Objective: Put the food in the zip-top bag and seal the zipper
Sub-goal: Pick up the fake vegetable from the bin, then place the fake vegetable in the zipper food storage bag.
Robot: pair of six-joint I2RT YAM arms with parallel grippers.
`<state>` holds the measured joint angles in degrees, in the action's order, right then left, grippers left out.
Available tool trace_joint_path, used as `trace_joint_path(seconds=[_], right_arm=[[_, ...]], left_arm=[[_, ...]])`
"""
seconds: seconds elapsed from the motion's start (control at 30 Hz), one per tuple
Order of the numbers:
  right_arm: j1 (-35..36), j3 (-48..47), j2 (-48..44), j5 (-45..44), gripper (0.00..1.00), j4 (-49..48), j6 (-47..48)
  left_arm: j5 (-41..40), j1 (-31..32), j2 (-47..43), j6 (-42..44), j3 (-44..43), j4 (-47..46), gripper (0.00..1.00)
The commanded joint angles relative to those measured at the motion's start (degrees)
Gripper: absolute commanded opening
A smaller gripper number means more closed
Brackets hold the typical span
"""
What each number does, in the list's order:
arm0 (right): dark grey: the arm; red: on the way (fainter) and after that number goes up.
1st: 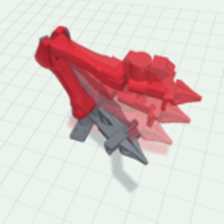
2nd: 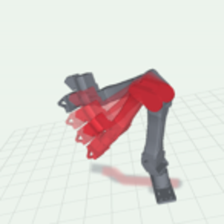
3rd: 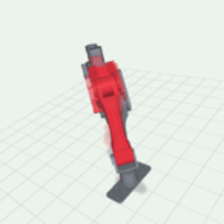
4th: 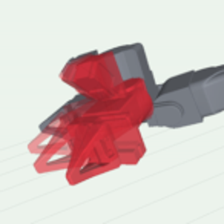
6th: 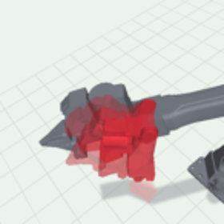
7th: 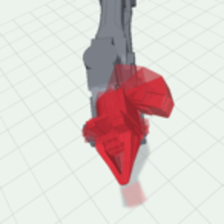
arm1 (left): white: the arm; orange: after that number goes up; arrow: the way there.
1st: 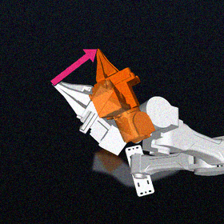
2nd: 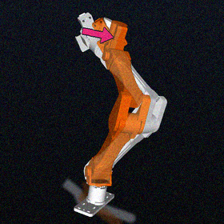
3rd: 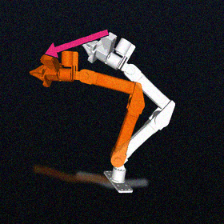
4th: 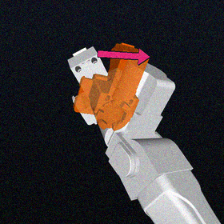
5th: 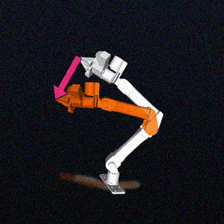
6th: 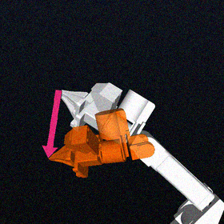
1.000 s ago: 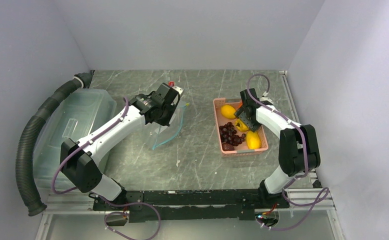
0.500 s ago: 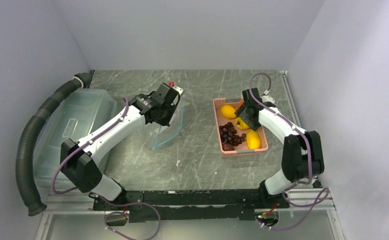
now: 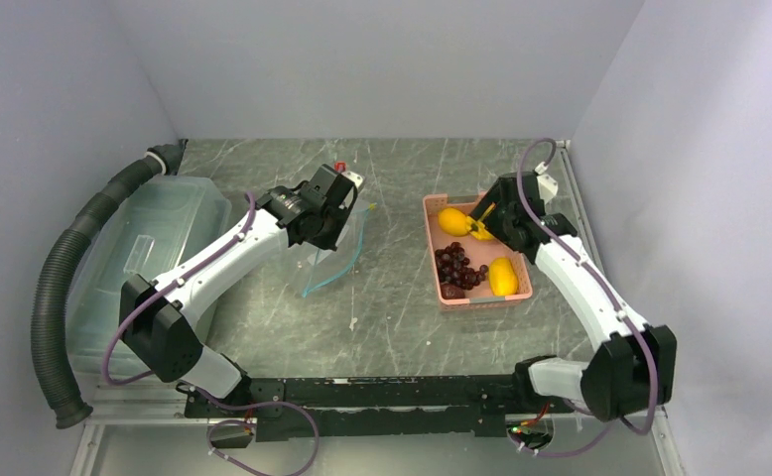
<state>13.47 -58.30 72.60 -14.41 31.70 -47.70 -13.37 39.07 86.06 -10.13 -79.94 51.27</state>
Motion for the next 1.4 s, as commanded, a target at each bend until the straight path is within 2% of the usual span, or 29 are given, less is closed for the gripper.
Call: trace_joint_path(seconds=[0.0,0.2,0.43,0.63,1.07,1.37], right_arm=[[4.3,-1.0,-5.2,1.7,0.27,-2.6,2.3],[11.9,-1.8,-8.9,1.9,0.25,-6.0,3.9],[16.9,0.8,-11.0,10.2,0.21,-14.7,6.2],[21.5,2.4,-11.9,13.9,0.20,-20.2,6.8],[27.8,4.9,-9.1,26.2,0.19,-28.7,9.4],[31.6,3.6,-4.4,26.9,0.18,-30.6,9.1]], left_arm=[[-0.2,-0.1,-1.9,0.9,-0.4,-1.0,0.00],[-0.1,-0.2,-1.9,0.9,-0.4,-1.0,0.00],[0.0,-0.2,-2.0,0.8,-0.5,-1.0,0.00],[0.4,-0.1,-2.3,0.7,-0.4,-1.3,0.00],[0.6,-0.2,-2.4,0.7,-0.4,-1.3,0.00],[0.4,-0.1,-2.7,0.8,-0.2,-1.5,0.00]])
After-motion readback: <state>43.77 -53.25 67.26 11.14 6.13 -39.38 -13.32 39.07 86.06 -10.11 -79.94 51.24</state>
